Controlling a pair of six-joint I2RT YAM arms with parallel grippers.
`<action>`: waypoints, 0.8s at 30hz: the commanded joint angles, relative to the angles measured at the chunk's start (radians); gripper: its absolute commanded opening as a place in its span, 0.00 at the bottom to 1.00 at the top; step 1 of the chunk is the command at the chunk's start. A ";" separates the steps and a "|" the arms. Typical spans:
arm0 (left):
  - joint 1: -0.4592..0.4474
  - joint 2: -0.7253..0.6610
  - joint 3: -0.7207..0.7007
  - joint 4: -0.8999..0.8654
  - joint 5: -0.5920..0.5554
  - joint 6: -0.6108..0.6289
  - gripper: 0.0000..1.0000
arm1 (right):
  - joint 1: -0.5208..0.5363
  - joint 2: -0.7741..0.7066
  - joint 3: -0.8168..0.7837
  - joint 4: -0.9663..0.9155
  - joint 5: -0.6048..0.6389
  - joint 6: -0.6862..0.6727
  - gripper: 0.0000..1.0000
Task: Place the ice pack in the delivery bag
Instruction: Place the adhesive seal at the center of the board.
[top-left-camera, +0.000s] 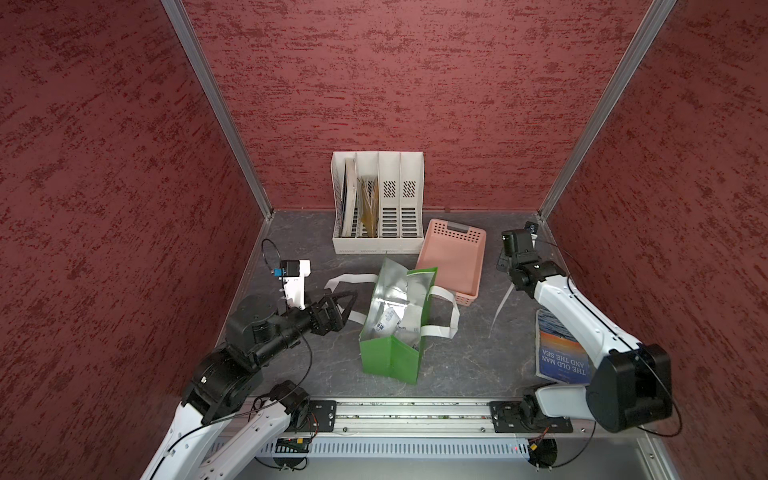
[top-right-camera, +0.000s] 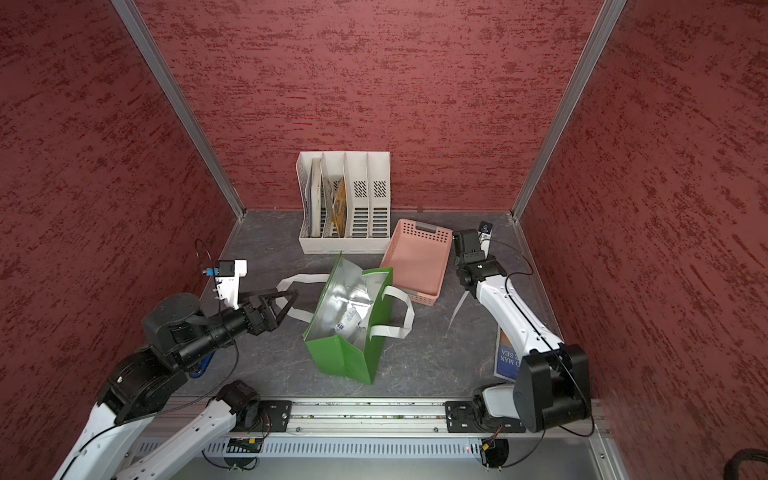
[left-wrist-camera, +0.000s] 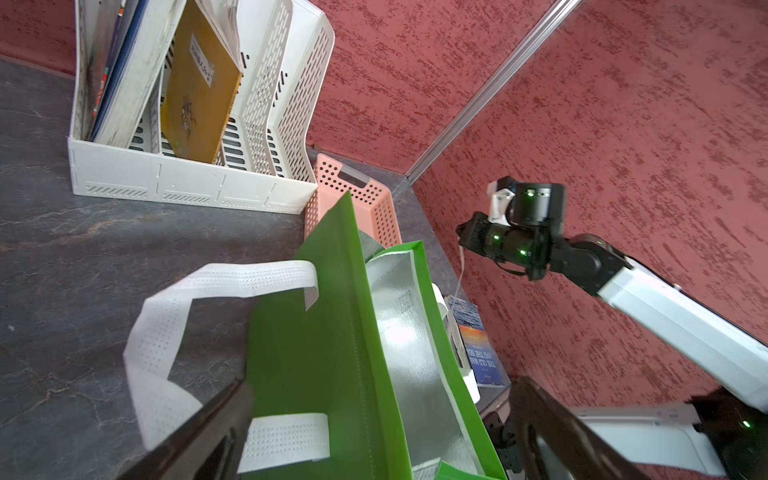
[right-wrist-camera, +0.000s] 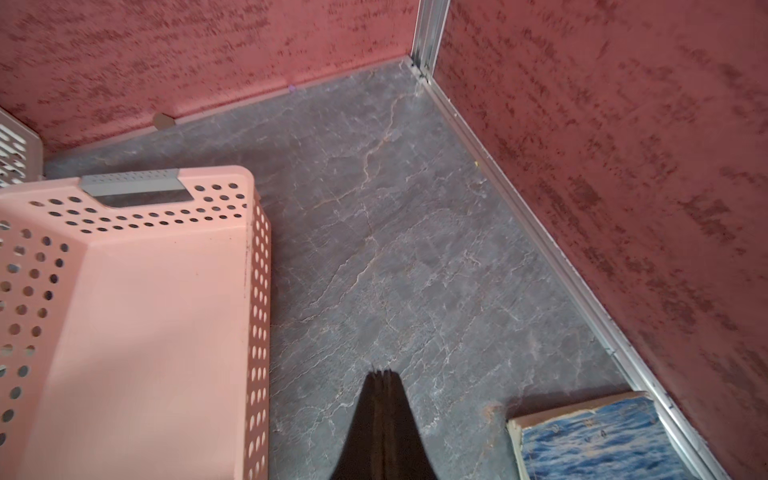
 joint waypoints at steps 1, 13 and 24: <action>-0.013 -0.035 -0.050 -0.019 0.043 0.022 1.00 | -0.051 0.093 0.062 0.066 -0.081 -0.002 0.00; -0.064 -0.191 -0.203 0.023 0.013 0.054 1.00 | -0.152 0.400 0.253 0.000 -0.195 -0.033 0.43; -0.098 -0.255 -0.296 0.126 0.054 0.111 1.00 | -0.112 0.117 0.280 -0.112 -0.618 -0.168 0.90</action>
